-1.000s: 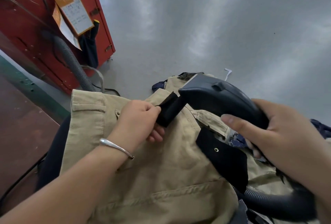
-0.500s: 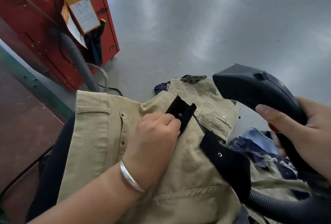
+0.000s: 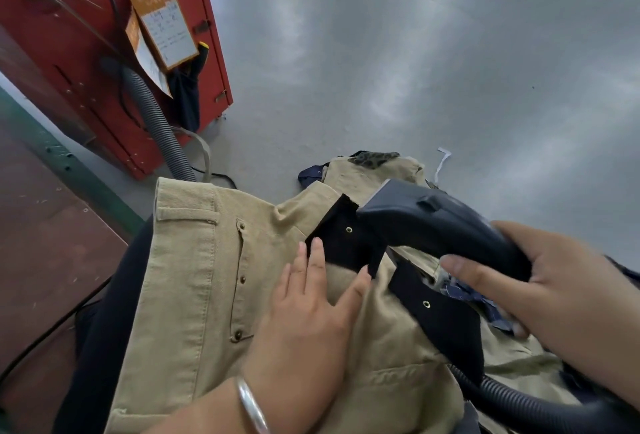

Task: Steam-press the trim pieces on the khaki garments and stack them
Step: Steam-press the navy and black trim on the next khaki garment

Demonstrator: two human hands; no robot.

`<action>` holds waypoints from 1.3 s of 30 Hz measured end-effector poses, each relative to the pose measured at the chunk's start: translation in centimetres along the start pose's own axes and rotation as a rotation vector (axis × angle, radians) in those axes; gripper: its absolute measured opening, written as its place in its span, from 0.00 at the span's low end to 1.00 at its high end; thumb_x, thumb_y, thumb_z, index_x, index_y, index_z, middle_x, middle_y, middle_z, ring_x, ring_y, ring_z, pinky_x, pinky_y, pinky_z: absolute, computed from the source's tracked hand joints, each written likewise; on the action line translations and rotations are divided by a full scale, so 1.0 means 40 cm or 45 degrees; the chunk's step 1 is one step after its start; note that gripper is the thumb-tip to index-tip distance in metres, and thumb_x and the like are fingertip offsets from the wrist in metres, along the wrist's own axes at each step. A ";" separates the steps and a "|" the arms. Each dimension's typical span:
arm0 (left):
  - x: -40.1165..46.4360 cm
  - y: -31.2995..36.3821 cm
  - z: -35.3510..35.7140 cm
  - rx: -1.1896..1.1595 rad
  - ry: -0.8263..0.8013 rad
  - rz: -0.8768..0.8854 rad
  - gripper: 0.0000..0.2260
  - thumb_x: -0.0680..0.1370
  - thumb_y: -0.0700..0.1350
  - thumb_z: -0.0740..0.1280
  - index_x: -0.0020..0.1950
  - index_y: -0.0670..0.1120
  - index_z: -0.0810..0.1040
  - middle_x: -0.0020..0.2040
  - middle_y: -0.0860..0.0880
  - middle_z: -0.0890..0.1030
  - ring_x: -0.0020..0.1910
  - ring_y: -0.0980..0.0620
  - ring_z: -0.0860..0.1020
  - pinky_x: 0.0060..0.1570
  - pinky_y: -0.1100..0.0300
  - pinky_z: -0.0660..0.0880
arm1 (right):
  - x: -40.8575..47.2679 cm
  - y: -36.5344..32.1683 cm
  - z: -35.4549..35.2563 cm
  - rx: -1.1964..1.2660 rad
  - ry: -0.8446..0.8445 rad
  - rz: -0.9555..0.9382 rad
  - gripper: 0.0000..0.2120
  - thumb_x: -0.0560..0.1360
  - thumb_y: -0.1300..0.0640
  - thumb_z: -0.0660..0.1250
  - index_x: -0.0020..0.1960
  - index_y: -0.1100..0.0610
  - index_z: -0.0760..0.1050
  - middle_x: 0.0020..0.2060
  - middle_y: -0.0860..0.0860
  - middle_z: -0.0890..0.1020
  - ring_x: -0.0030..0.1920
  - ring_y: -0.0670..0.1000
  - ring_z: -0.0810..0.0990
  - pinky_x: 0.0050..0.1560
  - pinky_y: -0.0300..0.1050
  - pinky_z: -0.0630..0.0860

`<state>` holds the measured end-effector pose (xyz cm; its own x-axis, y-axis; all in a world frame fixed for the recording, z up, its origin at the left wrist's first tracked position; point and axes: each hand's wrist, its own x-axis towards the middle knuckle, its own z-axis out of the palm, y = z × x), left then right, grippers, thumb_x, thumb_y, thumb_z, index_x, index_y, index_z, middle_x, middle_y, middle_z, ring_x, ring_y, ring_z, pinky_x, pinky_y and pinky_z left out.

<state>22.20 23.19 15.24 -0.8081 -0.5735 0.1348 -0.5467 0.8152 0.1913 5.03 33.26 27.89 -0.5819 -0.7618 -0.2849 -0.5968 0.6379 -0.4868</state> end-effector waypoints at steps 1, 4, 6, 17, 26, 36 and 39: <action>-0.002 0.005 -0.001 0.002 -0.002 -0.009 0.22 0.73 0.42 0.55 0.61 0.53 0.80 0.59 0.28 0.75 0.57 0.32 0.77 0.51 0.43 0.78 | 0.008 -0.003 0.007 -0.027 -0.020 0.000 0.31 0.60 0.17 0.56 0.50 0.37 0.75 0.26 0.41 0.80 0.24 0.42 0.77 0.27 0.41 0.71; 0.003 0.020 -0.009 0.073 -0.012 -0.021 0.22 0.73 0.42 0.54 0.59 0.53 0.81 0.55 0.28 0.77 0.52 0.33 0.80 0.50 0.42 0.78 | 0.049 -0.014 0.034 -0.229 -0.104 0.012 0.27 0.62 0.22 0.56 0.44 0.43 0.75 0.31 0.32 0.79 0.28 0.39 0.77 0.29 0.42 0.68; 0.009 0.026 -0.016 0.093 -0.040 -0.034 0.22 0.72 0.42 0.53 0.58 0.53 0.82 0.54 0.28 0.78 0.50 0.33 0.81 0.48 0.43 0.78 | 0.089 -0.027 0.049 -0.279 -0.141 0.013 0.25 0.64 0.25 0.58 0.41 0.45 0.74 0.31 0.33 0.79 0.26 0.40 0.77 0.29 0.42 0.69; 0.012 0.028 -0.032 0.133 -0.144 -0.057 0.25 0.71 0.44 0.51 0.57 0.54 0.83 0.54 0.28 0.78 0.49 0.34 0.81 0.45 0.46 0.79 | 0.253 -0.071 -0.008 0.043 -0.104 -0.078 0.22 0.69 0.33 0.69 0.39 0.53 0.76 0.22 0.51 0.77 0.21 0.52 0.77 0.26 0.50 0.78; 0.017 0.022 -0.019 0.056 -0.131 -0.037 0.24 0.71 0.42 0.52 0.59 0.54 0.82 0.55 0.27 0.77 0.51 0.32 0.80 0.43 0.48 0.79 | 0.070 0.049 -0.014 0.000 -0.238 0.077 0.23 0.59 0.24 0.63 0.42 0.40 0.76 0.21 0.50 0.77 0.19 0.51 0.77 0.21 0.41 0.71; 0.019 0.019 -0.023 0.047 -0.168 -0.018 0.23 0.71 0.43 0.53 0.57 0.56 0.82 0.54 0.27 0.78 0.49 0.32 0.81 0.41 0.49 0.79 | 0.266 -0.018 0.059 0.120 -0.106 0.016 0.19 0.74 0.40 0.70 0.37 0.54 0.73 0.19 0.50 0.75 0.19 0.52 0.74 0.24 0.47 0.74; 0.020 0.014 -0.022 0.045 -0.171 -0.040 0.23 0.71 0.44 0.53 0.57 0.56 0.82 0.54 0.27 0.78 0.50 0.33 0.81 0.42 0.48 0.79 | 0.220 -0.010 0.000 0.203 -0.075 -0.010 0.20 0.69 0.34 0.70 0.36 0.51 0.76 0.21 0.51 0.76 0.19 0.52 0.75 0.22 0.42 0.73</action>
<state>21.43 23.11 16.31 -0.8114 -0.5845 -0.0027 -0.5774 0.8008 0.1588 0.16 26.31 25.58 -0.5411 -0.7752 -0.3260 -0.5032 0.6091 -0.6131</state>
